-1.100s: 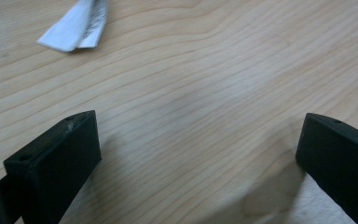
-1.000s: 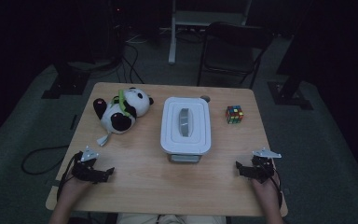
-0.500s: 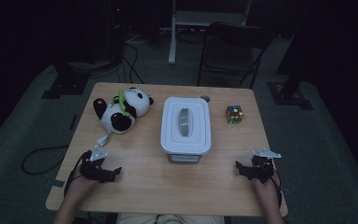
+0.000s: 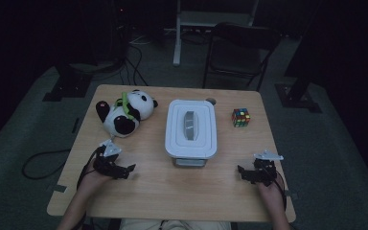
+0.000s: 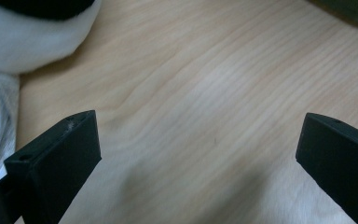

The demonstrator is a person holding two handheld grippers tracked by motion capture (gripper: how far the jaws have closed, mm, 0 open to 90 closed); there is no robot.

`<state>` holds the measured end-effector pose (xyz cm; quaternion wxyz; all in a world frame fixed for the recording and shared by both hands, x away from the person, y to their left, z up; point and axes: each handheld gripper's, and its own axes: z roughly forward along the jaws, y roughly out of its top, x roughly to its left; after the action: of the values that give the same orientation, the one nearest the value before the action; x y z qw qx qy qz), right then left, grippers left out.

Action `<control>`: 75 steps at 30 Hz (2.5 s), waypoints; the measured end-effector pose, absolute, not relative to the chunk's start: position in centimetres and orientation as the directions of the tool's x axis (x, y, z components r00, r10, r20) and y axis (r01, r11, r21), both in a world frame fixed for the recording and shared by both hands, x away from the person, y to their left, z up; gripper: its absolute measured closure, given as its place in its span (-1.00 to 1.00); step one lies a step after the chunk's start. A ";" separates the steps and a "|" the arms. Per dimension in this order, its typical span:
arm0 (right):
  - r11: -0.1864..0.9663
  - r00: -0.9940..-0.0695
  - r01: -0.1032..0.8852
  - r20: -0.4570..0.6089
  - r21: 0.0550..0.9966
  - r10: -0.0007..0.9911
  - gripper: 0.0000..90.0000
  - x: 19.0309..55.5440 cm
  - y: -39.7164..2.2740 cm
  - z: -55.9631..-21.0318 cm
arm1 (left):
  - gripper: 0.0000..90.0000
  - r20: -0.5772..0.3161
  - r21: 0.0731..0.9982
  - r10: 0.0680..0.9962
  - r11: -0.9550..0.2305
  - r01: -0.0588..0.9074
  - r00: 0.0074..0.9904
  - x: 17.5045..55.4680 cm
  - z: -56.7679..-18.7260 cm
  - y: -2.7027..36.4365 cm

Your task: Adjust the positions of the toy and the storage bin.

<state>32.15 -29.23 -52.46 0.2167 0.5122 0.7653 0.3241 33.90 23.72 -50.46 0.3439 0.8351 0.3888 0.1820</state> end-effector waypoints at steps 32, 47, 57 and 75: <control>0.322 -0.489 0.584 0.006 0.745 0.872 -0.70 39.2 -23.6 -51.2 | -0.99 0.028 0.740 0.714 -0.485 0.466 0.700 40.6 -49.6 16.9; 0.287 -0.493 0.573 0.043 0.768 0.869 -0.66 42.6 -21.6 -50.8 | -0.99 -0.001 0.734 0.725 -0.467 0.493 0.689 45.4 -49.3 13.5; 0.266 -0.489 0.578 0.066 0.771 0.870 -0.64 43.4 -20.9 -50.4 | -0.99 -0.002 0.735 0.741 -0.455 0.504 0.671 46.3 -48.9 13.3; 0.304 -0.558 0.551 0.072 0.777 0.827 -0.55 41.4 -20.8 -50.2 | -0.97 0.082 0.708 0.709 -0.536 0.460 0.700 44.1 -47.8 12.7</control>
<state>41.36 -20.81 -50.19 0.1738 0.4367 0.7886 0.3964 44.11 12.75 -47.84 0.3399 0.8571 0.3410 0.1831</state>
